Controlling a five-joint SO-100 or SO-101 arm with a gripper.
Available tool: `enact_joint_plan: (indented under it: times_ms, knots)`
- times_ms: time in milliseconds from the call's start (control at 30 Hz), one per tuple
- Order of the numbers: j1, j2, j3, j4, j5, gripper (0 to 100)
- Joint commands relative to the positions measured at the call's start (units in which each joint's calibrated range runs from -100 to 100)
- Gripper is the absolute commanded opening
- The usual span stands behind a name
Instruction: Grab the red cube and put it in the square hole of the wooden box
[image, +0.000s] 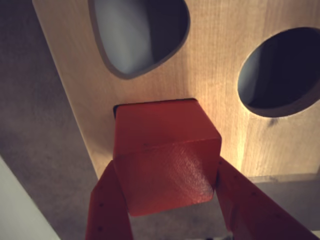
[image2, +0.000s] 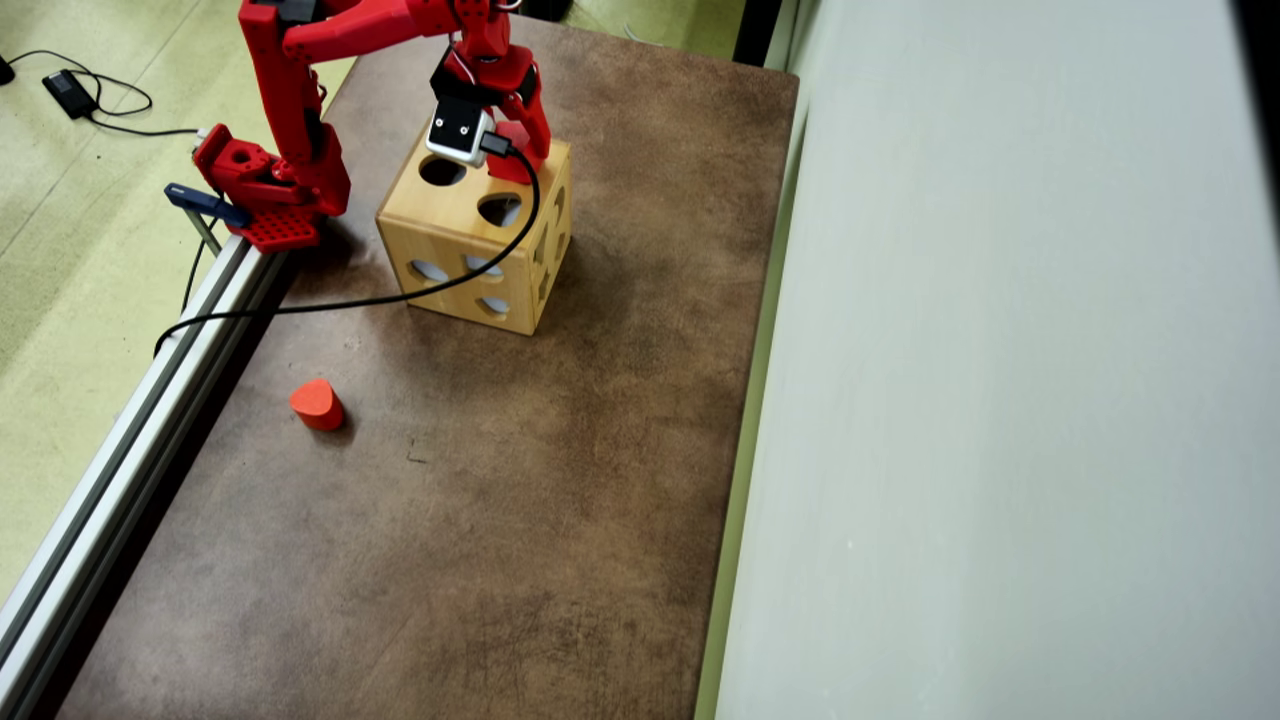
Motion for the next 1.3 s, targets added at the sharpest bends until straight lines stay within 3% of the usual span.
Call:
enact_joint_plan:
  times_ms: [0,667,1267]
  knots:
    - [-0.37,-1.13,-2.06,0.57,-0.24,2]
    - [-0.44,-0.37,-1.07,0.57,0.54,3]
    - [-0.44,-0.29,3.40,0.57,1.81,21]
